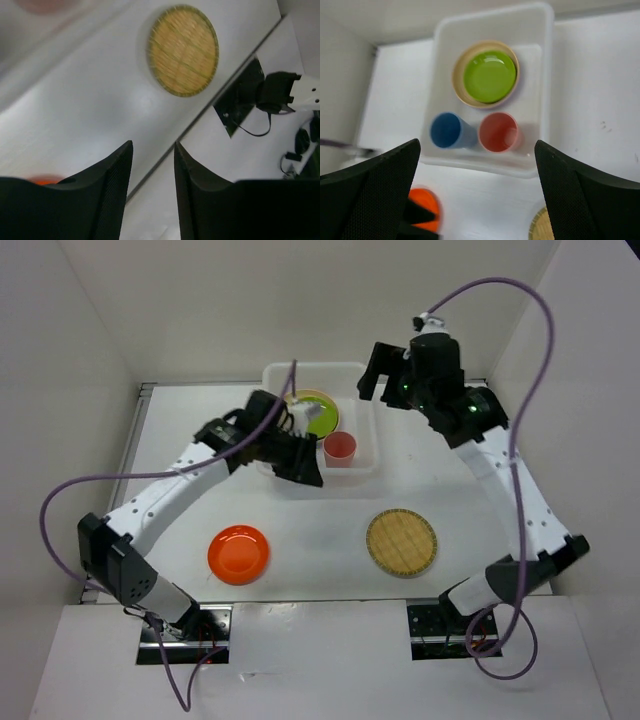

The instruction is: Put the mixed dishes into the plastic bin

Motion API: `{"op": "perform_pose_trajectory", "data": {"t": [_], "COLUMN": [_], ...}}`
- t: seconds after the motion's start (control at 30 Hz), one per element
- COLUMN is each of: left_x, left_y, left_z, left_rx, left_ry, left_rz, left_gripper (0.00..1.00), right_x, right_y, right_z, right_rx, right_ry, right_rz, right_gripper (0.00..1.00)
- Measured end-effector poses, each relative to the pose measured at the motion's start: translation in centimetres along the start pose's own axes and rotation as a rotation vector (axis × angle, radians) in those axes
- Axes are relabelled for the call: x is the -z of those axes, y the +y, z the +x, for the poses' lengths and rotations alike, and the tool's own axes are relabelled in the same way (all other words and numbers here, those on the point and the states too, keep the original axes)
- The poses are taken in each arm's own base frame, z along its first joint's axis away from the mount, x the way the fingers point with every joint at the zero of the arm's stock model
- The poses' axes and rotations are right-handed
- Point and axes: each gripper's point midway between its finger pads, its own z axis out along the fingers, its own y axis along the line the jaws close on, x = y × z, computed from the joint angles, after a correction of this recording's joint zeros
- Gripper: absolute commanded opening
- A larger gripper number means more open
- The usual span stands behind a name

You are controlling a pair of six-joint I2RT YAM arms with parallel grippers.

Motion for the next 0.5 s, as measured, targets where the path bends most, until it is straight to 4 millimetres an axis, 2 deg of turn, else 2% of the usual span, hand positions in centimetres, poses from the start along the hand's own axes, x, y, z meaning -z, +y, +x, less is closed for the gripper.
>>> {"op": "perform_pose_trajectory", "data": {"t": [0.07,0.13,0.23,0.33,0.5], "left_x": [-3.4,-6.0,-8.6,-10.7,-14.4], "left_y": [-0.8,-0.8,-0.2,0.0,-0.5], "left_z": [3.2,5.8,7.6,8.2,10.0], "left_rx": [0.021,0.056,0.106,0.148,0.205], "left_ry": [0.092,0.161,0.182,0.164,0.166], "left_rz": [0.045,0.051,0.048,0.056,0.083], "left_gripper": [0.51,0.51,0.55,0.59,0.62], "right_x": [3.2,6.2,9.3,10.9,12.0], "right_y": [0.6,1.0,1.3,1.5,1.6], "right_z": [-2.5,-4.4,-6.5,-7.4,-8.0], "right_rx": [-0.035,-0.064,-0.099,-0.114,-0.132], "right_ry": [-0.093,-0.174,-0.264,-0.310,-0.343], "right_rz": [-0.045,-0.086,-0.133,-0.156,-0.176], "right_gripper": [0.99,0.99,0.99,0.99,0.99]}}
